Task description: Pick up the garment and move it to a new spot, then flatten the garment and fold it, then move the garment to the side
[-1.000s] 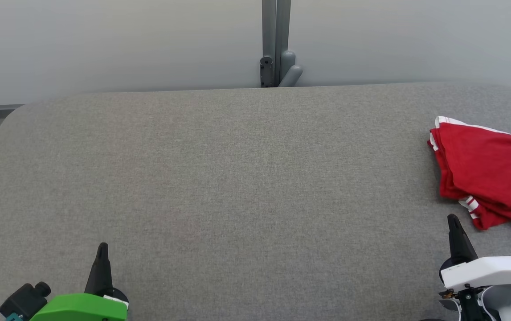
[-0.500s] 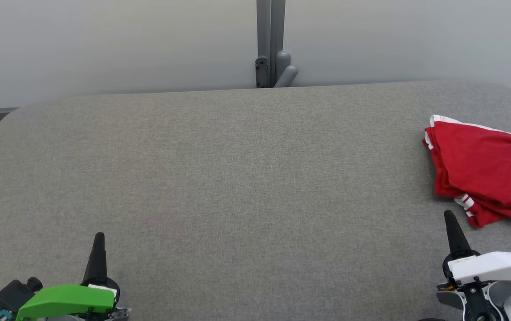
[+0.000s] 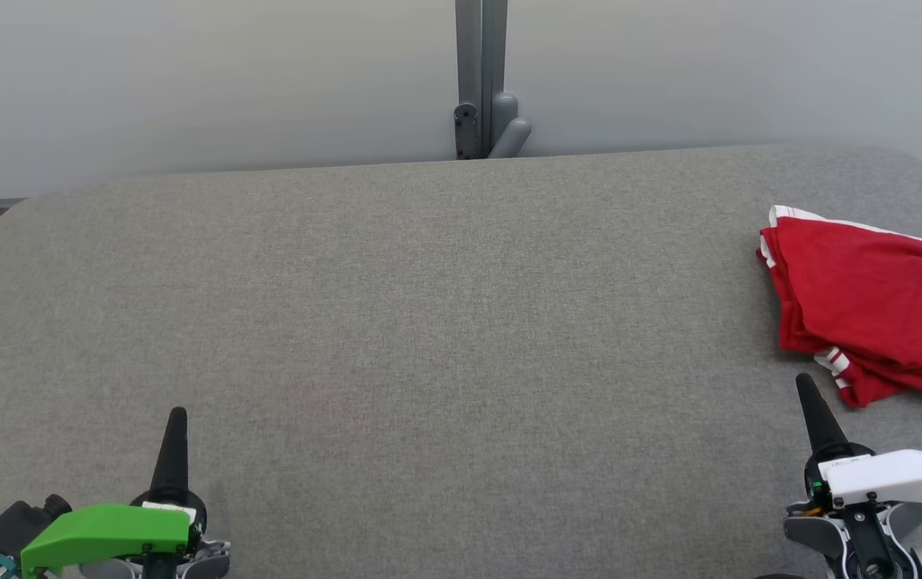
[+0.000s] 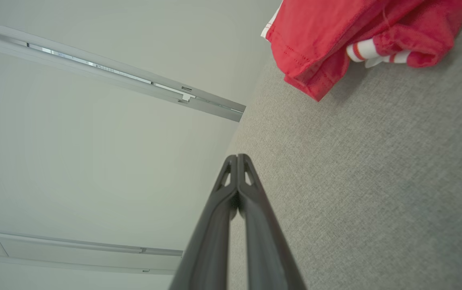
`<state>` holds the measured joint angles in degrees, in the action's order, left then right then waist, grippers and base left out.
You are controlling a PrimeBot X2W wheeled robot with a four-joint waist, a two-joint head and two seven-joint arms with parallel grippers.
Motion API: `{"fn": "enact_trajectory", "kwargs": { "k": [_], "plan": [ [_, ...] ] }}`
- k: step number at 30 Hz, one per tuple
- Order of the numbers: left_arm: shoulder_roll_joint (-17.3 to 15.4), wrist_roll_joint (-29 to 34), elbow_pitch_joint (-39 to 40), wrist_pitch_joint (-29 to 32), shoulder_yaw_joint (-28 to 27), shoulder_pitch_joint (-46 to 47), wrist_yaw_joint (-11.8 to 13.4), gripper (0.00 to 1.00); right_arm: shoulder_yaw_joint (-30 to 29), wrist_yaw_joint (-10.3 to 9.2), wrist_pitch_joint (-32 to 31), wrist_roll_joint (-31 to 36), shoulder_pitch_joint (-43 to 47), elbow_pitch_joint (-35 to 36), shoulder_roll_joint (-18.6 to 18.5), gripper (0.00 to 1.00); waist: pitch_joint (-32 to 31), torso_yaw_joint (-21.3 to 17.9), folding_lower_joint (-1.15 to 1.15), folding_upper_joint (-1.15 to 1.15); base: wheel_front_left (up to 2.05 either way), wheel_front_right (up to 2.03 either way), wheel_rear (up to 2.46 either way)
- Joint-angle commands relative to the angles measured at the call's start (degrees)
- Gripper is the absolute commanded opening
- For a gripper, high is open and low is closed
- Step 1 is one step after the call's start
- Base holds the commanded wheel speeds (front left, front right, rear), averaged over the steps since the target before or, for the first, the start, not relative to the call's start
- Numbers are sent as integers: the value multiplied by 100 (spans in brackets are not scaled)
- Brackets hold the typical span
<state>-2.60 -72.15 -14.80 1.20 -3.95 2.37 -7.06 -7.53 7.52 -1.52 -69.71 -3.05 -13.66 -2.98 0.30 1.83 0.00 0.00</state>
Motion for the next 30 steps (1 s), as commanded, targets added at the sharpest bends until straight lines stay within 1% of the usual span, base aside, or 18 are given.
{"fn": "enact_trajectory", "kwargs": {
  "k": [1,30],
  "plan": [
    [-33,-146,70,30,-40,133,-31,0,2,-3,-45,-140,-112,63,-21,0,0,-5,0,0,0,0,0],
    [-40,-1479,123,368,-129,305,-50,0,16,-2,-398,-1647,-167,114,-1,0,-10,-121,0,0,0,0,0]
  ]
}}
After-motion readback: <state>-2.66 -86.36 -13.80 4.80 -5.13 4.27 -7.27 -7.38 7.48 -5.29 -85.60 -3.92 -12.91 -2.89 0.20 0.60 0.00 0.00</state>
